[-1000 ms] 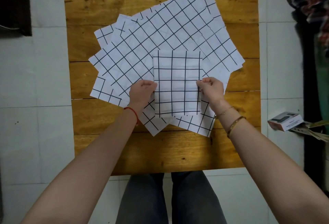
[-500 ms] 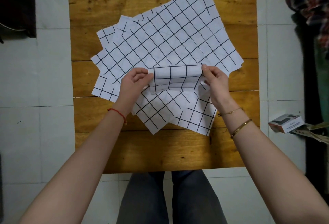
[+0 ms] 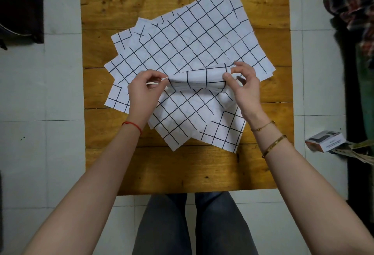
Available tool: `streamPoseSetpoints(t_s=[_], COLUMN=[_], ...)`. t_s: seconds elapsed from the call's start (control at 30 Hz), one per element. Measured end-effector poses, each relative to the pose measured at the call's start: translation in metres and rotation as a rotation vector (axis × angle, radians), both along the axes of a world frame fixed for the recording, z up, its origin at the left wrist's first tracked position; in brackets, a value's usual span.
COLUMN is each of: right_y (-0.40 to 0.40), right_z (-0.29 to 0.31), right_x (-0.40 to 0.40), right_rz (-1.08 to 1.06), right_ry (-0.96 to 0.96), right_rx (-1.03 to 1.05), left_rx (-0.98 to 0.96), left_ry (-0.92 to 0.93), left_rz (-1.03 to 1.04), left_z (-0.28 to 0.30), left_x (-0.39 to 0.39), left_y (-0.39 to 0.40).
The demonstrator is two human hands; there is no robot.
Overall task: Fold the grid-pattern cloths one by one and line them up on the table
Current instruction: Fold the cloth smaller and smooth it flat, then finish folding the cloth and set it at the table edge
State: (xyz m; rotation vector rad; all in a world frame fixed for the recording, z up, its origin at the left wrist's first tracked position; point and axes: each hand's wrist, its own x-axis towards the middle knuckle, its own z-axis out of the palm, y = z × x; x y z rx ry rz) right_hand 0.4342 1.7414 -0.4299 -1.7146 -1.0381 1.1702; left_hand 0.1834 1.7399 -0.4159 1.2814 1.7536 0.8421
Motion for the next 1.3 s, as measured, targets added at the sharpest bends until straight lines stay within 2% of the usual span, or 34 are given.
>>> streamPoseSetpoints(t_s=[0.13, 0.2, 0.33, 0.57, 0.77, 0.9, 1.07, 1.3], right_y=[0.003, 0.005, 0.007, 0.004, 0.001, 0.001, 0.003, 0.006], right_z=[0.005, 0.008, 0.006, -0.026, -0.053, -0.063, -0.066, -0.070], right_x=[0.003, 0.001, -0.004, -0.008, -0.008, -0.010, -0.012, -0.013], right_rz=[0.048, 0.029, -0.063, -0.050, -0.042, -0.072, -0.080, -0.106], right_ry=[0.154, 0.142, 0.105, 0.035, 0.014, -0.041, -0.137, -0.146], right_rx=[0.047, 0.060, 0.064, -0.205, -0.431, -0.429, -0.383, -0.319], left_rx=[-0.096, -0.147, -0.197, -0.322, -0.472, -0.479, -0.432, -0.286], left_ry=[-0.182, -0.276, -0.341, -0.270, -0.345, -0.260, -0.170, -0.047], left_rz=[-0.053, -0.045, 0.030, 0.119, 0.179, 0.207, 0.127, -0.045], left_z=[0.004, 0.006, 0.001, -0.030, -0.059, -0.070, -0.071, -0.073], left_x=[-0.004, -0.003, 0.001, 0.006, 0.006, 0.009, 0.014, 0.014], left_y=[0.002, 0.003, 0.006, 0.005, -0.005, -0.010, -0.011, -0.013])
